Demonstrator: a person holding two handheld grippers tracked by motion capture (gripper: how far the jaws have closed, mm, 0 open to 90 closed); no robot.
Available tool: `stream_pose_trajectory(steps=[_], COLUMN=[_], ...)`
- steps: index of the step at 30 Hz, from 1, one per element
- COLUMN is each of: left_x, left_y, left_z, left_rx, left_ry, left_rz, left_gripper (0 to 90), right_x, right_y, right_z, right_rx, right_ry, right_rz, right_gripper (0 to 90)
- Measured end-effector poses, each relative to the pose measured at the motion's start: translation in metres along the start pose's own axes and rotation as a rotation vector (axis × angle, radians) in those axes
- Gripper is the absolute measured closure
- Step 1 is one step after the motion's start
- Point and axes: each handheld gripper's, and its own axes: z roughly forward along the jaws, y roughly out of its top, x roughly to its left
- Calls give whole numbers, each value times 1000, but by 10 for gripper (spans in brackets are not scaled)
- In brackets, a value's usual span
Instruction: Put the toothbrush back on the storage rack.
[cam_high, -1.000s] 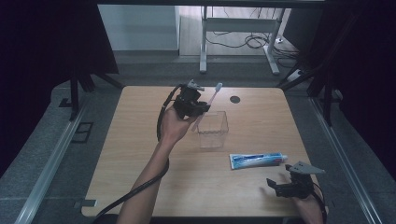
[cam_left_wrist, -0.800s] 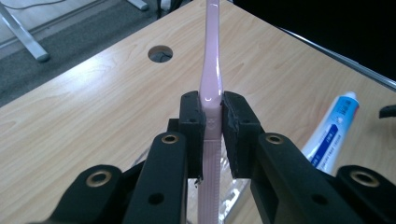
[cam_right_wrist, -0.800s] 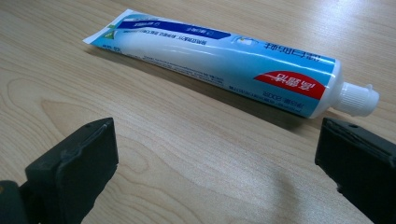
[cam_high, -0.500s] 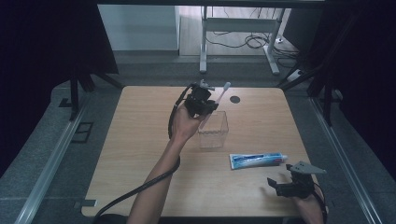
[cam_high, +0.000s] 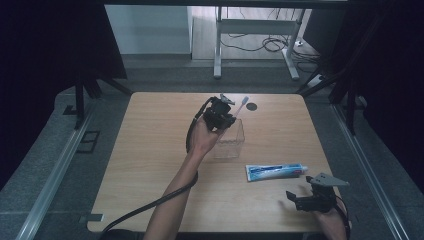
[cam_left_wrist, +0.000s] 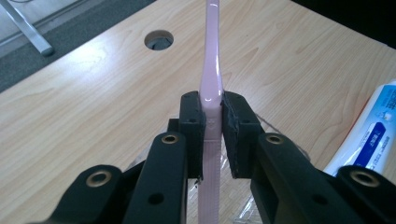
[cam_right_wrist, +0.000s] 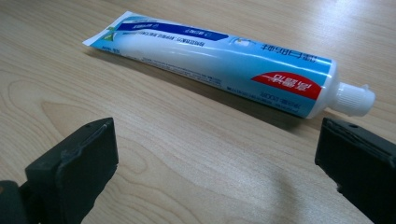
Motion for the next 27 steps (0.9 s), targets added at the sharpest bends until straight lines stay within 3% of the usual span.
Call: stream_pose_trajectory(steps=[9,27], left_x=[0,-3], left_y=[-12,-30], left_z=[11,32], left_rx=[4,85], left_ry=[-8,-18], left_rz=[-23,-12], left_gripper=[787,785], right_x=[1,1], right_y=[0,0], right_z=[1,2], right_rx=[6,15], right_ry=[8,12], right_rz=[-6,-8], right_gripper=[0,0])
